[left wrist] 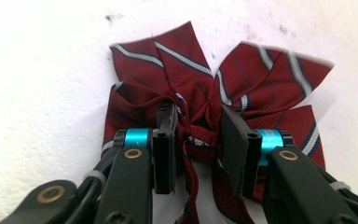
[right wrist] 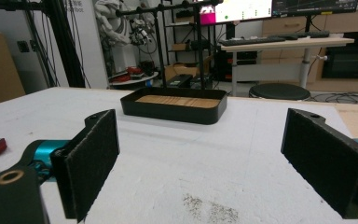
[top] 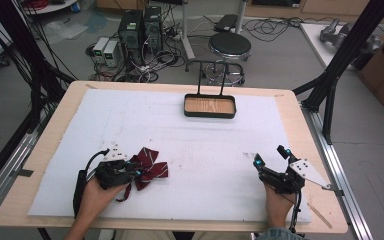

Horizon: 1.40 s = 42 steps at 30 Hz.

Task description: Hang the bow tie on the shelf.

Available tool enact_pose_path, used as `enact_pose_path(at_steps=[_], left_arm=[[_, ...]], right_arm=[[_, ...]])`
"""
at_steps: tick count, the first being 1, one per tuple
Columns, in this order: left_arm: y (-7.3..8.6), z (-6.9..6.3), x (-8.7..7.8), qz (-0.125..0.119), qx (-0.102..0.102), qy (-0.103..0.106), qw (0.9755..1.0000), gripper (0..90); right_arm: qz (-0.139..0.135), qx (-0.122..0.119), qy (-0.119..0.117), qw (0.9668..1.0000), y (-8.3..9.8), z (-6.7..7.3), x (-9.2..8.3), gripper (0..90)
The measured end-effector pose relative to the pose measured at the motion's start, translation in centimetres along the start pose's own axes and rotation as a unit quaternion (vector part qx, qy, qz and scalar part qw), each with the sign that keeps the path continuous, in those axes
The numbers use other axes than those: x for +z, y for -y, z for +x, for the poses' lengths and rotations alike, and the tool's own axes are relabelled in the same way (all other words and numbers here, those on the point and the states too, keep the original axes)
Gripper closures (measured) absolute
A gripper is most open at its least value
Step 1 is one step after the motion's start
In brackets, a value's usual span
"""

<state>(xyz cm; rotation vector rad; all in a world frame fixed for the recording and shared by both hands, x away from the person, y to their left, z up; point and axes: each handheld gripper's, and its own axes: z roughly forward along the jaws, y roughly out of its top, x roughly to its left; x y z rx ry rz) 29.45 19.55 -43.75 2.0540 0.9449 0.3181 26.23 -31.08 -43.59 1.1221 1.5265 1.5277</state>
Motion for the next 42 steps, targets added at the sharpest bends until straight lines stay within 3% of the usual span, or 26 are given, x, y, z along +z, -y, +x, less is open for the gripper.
enact_pose_path(at_steps=[3,6,17,23,30,36,38,42], left_arm=[[-0.5,-0.2,-0.6,-0.036,0.001,-0.002,0.9994,67.1],[-1.4,-0.3,-1.2,-0.073,0.006,-0.015,0.9972,67.1],[-5.5,-0.6,-1.3,-0.135,0.017,-0.031,0.9902,67.1],[-8.8,-0.8,-0.5,-0.158,0.031,-0.034,0.9864,67.1],[-12.6,-0.7,0.7,-0.207,0.026,-0.057,0.9763,67.1],[-15.9,-0.2,1.9,-0.235,0.015,-0.072,0.9691,67.1],[-17.1,-0.1,2.3,-0.248,0.012,-0.077,0.9656,67.1],[-19.2,0.2,3.3,-0.262,0.007,-0.083,0.9616,67.1]], right_arm=[[0.0,0.002,0.0,1.0,0.0,0.0,0.0,10.4],[0.002,0.004,0.0,1.0,0.0,0.0,0.0,10.4],[0.001,0.008,-0.002,1.0,0.0,-0.1,0.0,10.4],[0.001,0.012,-0.005,0.9999,0.1,-0.3,0.0,10.4],[0.003,0.015,-0.008,0.9998,0.1,-0.3,0.1,10.4],[0.003,0.018,-0.01,0.9998,0.1,-0.4,0.2,10.4],[0.003,0.02,-0.01,0.9997,0.1,-0.4,0.2,10.4],[0.003,0.021,-0.011,0.9997,0.1,-0.5,0.2,10.4]])
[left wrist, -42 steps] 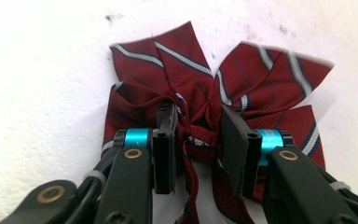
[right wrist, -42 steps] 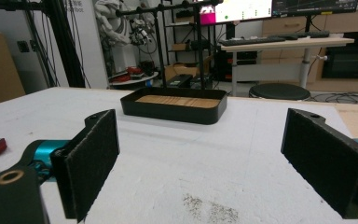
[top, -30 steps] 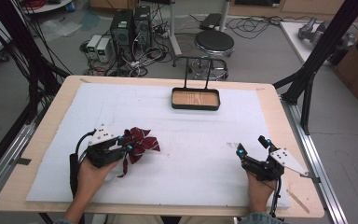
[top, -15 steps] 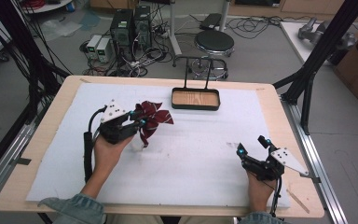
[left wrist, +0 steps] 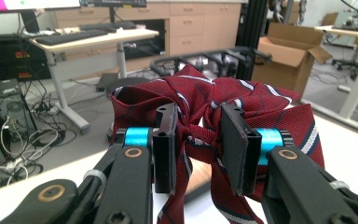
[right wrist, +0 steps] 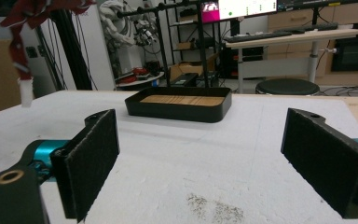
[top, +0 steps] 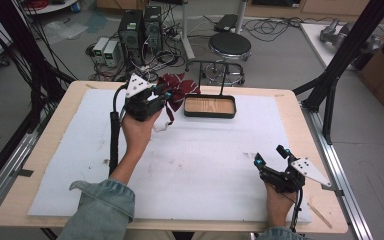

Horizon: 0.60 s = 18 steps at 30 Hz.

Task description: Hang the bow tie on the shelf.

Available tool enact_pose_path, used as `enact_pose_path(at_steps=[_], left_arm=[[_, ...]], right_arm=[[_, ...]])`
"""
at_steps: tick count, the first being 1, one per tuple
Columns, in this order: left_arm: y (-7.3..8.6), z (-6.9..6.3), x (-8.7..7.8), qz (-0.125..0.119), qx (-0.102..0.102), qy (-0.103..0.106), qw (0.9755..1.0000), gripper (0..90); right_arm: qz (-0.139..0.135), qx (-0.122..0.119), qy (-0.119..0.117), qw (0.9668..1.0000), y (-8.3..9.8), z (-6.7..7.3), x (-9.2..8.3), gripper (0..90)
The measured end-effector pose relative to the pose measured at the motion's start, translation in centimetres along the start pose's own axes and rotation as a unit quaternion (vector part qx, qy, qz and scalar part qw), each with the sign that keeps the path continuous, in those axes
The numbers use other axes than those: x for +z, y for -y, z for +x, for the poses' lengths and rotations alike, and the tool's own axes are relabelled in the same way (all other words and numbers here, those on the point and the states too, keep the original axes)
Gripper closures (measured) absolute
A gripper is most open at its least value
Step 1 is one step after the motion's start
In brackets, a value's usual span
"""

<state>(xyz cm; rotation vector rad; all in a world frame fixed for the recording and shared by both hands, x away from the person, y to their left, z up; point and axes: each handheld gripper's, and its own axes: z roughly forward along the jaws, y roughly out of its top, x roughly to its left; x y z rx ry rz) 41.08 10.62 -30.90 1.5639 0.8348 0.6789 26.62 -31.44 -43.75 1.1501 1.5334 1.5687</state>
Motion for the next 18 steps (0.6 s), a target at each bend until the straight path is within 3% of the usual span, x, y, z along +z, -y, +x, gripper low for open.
enact_pose_path(at_steps=[4,18], left_arm=[[-1.1,0.2,2.0,-0.012,-0.01,-0.008,0.9998,67.1],[-3.4,0.4,7.0,-0.029,-0.004,-0.04,0.9988,67.1]], right_arm=[[0.0,0.007,0.0,1.0,0.0,0.0,0.0,10.4],[0.0,0.01,-0.002,0.9999,0.0,-0.1,0.1,10.4]])
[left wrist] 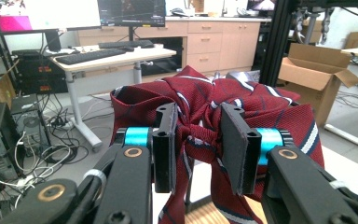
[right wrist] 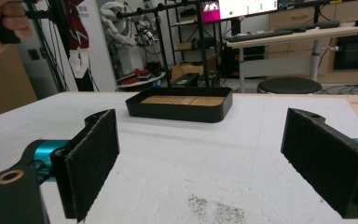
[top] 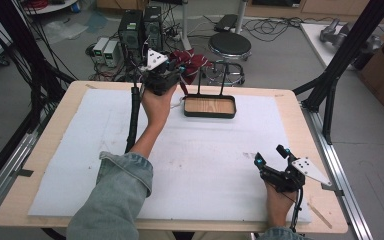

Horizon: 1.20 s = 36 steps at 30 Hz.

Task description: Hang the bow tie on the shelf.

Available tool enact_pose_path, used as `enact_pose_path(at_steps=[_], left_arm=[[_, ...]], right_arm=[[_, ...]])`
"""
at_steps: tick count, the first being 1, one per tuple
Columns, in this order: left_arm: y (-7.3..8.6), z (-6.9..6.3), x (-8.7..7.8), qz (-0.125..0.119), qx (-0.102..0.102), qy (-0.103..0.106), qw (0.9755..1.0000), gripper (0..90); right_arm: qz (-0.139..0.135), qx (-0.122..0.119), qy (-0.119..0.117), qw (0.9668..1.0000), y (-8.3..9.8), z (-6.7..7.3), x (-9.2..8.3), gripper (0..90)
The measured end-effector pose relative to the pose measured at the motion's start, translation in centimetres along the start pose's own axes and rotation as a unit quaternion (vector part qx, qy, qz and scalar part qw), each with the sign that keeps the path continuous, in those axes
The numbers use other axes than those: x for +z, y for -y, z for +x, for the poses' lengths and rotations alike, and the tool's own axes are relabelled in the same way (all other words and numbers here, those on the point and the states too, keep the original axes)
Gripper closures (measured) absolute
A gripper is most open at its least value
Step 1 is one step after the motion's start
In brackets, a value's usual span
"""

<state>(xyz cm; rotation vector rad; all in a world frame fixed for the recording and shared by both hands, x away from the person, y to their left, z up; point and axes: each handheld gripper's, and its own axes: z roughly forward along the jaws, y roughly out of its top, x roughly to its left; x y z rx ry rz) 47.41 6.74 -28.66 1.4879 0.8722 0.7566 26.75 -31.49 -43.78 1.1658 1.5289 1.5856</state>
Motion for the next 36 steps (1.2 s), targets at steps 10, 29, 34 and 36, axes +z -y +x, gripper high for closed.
enact_pose_path(at_steps=[10,29,34,36], left_arm=[[-0.4,0.5,3.2,0.007,0.001,-0.004,1.0,67.1],[-0.6,1.8,7.0,0.009,-0.031,-0.011,0.9994,67.1],[-0.6,2.4,7.7,0.014,-0.044,-0.02,0.9987,67.1],[-0.6,2.6,7.9,0.011,-0.052,-0.026,0.9982,67.1]], right_arm=[[0.002,0.002,-0.004,1.0,0.0,-0.1,0.1,10.4],[0.001,0.008,-0.005,1.0,0.0,-0.3,0.1,10.4],[0.001,0.008,-0.007,0.9999,0.0,-0.2,0.1,10.4],[0.001,0.009,-0.007,0.9999,0.0,-0.2,0.1,10.4]])
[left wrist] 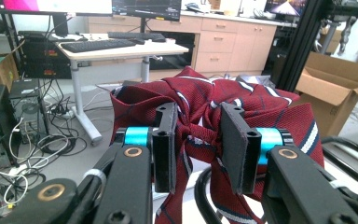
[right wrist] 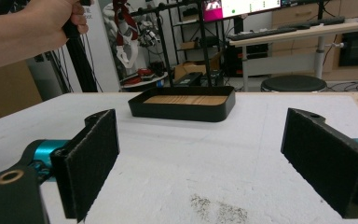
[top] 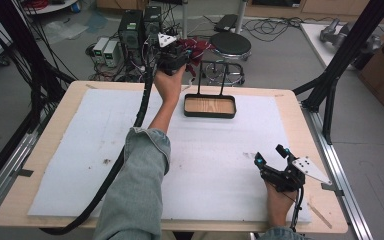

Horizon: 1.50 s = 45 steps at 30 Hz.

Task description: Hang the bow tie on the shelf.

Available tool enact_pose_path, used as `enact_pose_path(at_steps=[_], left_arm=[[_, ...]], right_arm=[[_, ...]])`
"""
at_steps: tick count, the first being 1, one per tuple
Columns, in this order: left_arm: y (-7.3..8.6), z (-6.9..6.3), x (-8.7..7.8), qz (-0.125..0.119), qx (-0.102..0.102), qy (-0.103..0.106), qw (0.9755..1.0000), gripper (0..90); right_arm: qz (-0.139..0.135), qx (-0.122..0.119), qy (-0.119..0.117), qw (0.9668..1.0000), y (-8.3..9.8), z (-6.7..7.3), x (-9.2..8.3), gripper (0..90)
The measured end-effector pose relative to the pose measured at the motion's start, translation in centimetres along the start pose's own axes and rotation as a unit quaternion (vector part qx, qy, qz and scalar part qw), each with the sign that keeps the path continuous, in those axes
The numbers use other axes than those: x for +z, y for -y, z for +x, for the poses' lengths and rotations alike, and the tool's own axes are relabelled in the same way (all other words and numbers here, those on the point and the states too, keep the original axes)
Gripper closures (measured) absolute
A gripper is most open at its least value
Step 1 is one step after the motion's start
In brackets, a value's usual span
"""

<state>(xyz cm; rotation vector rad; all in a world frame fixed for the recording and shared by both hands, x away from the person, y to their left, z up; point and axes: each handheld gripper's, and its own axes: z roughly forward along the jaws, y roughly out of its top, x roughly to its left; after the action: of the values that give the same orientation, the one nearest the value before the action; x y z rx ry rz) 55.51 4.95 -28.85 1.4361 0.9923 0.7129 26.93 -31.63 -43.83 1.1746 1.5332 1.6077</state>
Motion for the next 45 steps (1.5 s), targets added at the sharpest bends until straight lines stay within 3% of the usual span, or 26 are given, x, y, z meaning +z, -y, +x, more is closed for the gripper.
enact_pose_path(at_steps=[6,16,20,31,45], left_arm=[[0.5,1.1,0.5,0.022,0.009,-0.03,0.9993,67.1],[2.2,1.7,0.1,0.043,0.022,-0.05,0.9975,66.7],[3.1,1.9,0.2,0.048,0.009,-0.048,0.9977,66.5],[3.5,2.0,0.4,0.048,0.006,-0.043,0.9979,61.3],[2.5,2.6,-0.5,0.041,0.027,-0.042,0.9979,57.6]], right_arm=[[0.0,0.0,-0.001,1.0,0.0,0.0,0.0,10.4],[0.001,-0.004,-0.002,1.0,0.0,0.0,0.0,10.4],[0.001,-0.006,-0.001,1.0,0.0,0.1,0.0,10.4],[0.001,-0.004,-0.002,1.0,0.0,0.0,0.0,10.4],[0.001,-0.006,0.0,1.0,0.0,0.1,0.0,10.4]])
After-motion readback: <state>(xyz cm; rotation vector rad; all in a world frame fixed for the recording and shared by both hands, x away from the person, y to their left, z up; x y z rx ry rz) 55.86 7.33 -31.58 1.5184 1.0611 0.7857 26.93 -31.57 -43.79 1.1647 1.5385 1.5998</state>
